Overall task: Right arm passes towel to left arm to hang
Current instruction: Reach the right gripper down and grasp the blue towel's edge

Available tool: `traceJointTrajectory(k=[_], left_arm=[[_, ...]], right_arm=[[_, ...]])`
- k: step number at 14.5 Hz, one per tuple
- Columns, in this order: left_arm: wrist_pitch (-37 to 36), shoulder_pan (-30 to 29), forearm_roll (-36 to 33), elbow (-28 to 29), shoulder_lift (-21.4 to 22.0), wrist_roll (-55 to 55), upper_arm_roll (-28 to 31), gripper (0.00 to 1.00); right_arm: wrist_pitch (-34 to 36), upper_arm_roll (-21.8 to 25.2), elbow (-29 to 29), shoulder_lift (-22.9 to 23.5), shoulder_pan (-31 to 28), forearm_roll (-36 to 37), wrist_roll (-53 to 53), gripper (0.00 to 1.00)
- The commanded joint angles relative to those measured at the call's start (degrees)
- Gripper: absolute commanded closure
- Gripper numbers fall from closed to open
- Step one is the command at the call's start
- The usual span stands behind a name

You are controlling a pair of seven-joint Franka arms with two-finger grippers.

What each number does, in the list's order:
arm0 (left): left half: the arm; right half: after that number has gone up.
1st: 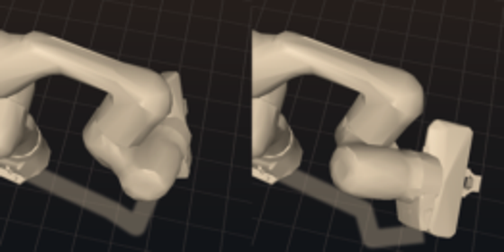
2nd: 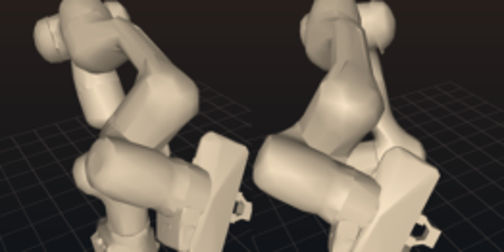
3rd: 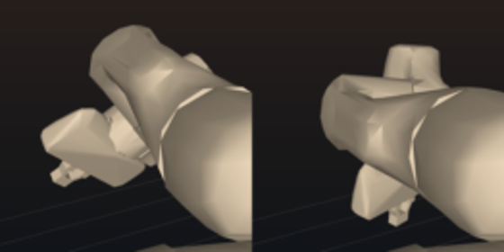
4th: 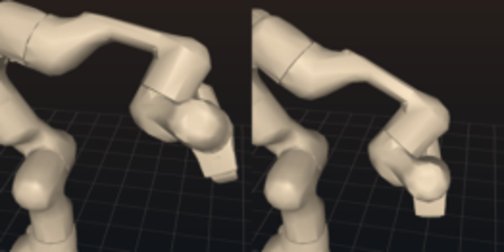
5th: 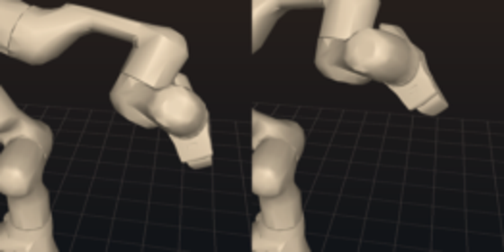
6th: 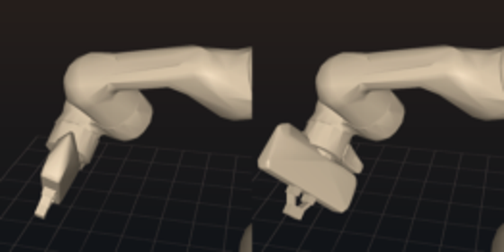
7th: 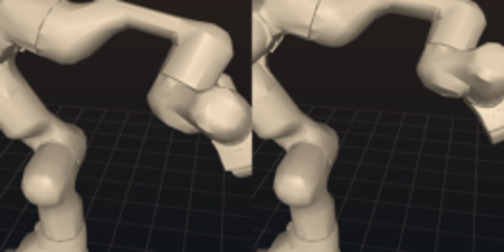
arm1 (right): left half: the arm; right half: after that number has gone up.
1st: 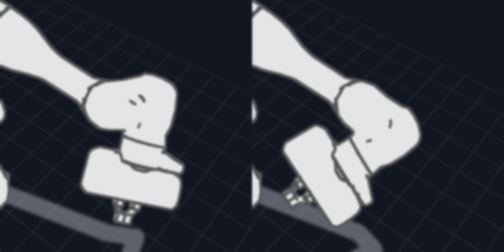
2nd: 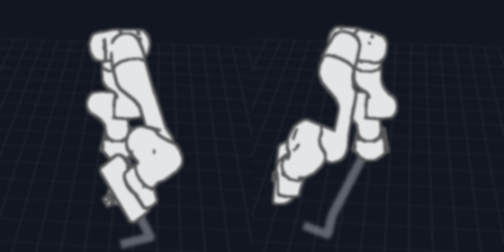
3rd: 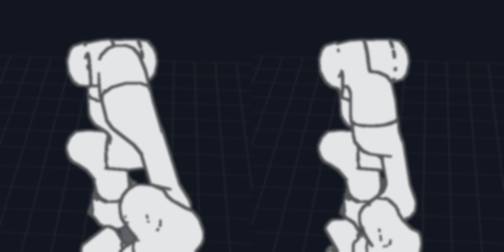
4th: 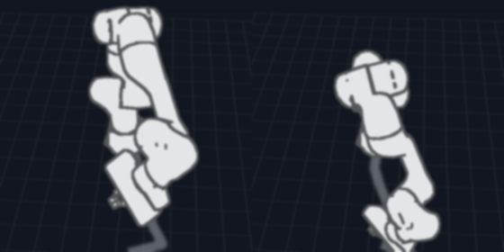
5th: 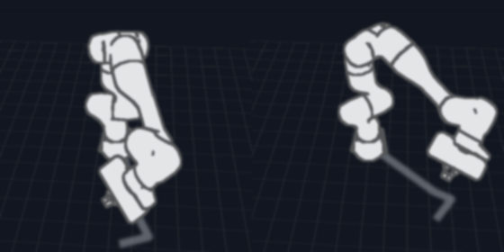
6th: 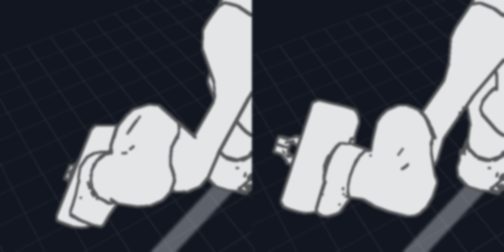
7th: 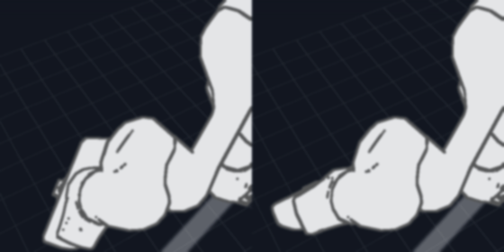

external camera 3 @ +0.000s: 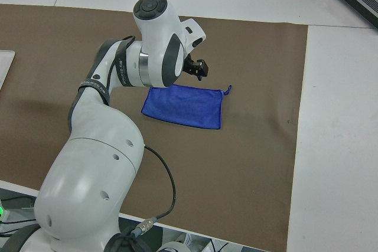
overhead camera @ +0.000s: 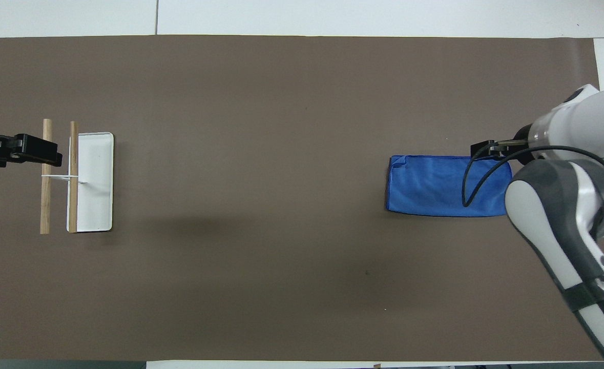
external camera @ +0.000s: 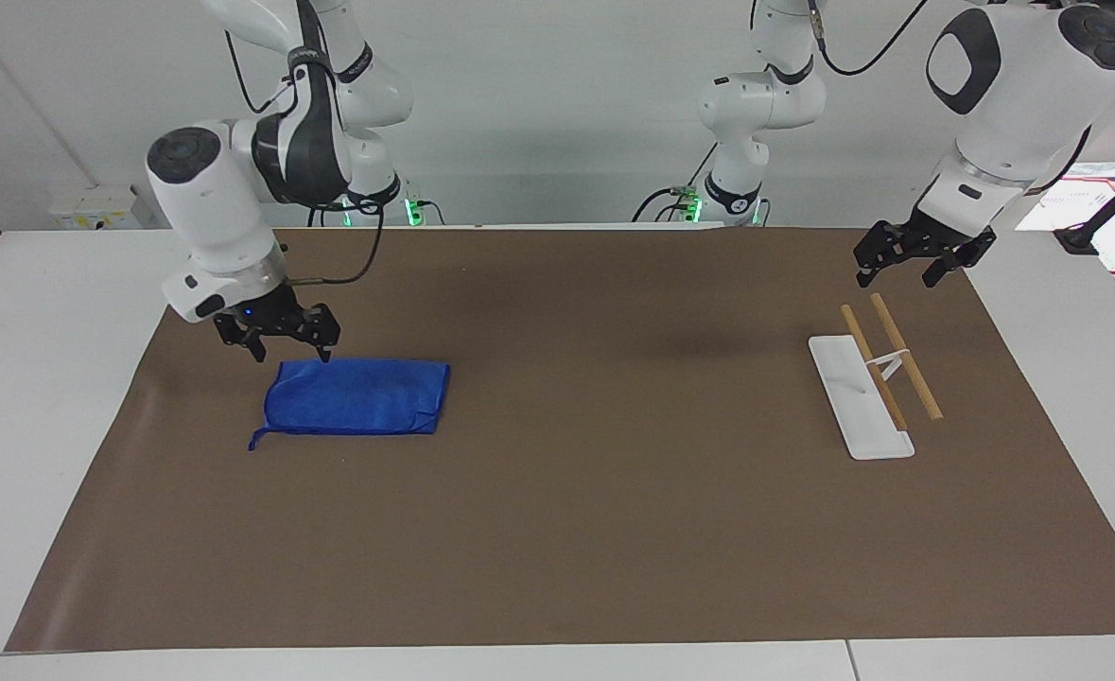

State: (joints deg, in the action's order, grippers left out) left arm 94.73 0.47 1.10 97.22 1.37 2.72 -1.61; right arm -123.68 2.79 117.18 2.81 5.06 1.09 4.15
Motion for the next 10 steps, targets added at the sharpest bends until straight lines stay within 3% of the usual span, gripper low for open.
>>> traceJointTrajectory(k=[1, 3, 7, 10], left_arm=[[1.16, 0.41, -1.28, 2.28, 1.88, 0.36, 0.03, 0.0], [1.25, 0.41, -1.28, 2.28, 1.88, 0.36, 0.03, 0.0], [1.16, 0.41, -1.28, 2.19, 1.88, 0.36, 0.03, 0.0], [1.16, 0.41, -1.28, 2.28, 1.88, 0.36, 0.03, 0.0]], right_arm=[[-10.05, -0.15, 8.29, -0.7, 0.12, -0.91, 0.5, 0.0], [-14.74, -0.15, 12.18, -0.61, -0.23, -0.91, 0.16, 0.0], [-16.07, -0.15, 13.59, 1.06, -1.55, -0.91, 0.76, 0.0], [-22.03, -0.24, 16.4, 2.2, -1.46, -0.91, 1.03, 0.0]])
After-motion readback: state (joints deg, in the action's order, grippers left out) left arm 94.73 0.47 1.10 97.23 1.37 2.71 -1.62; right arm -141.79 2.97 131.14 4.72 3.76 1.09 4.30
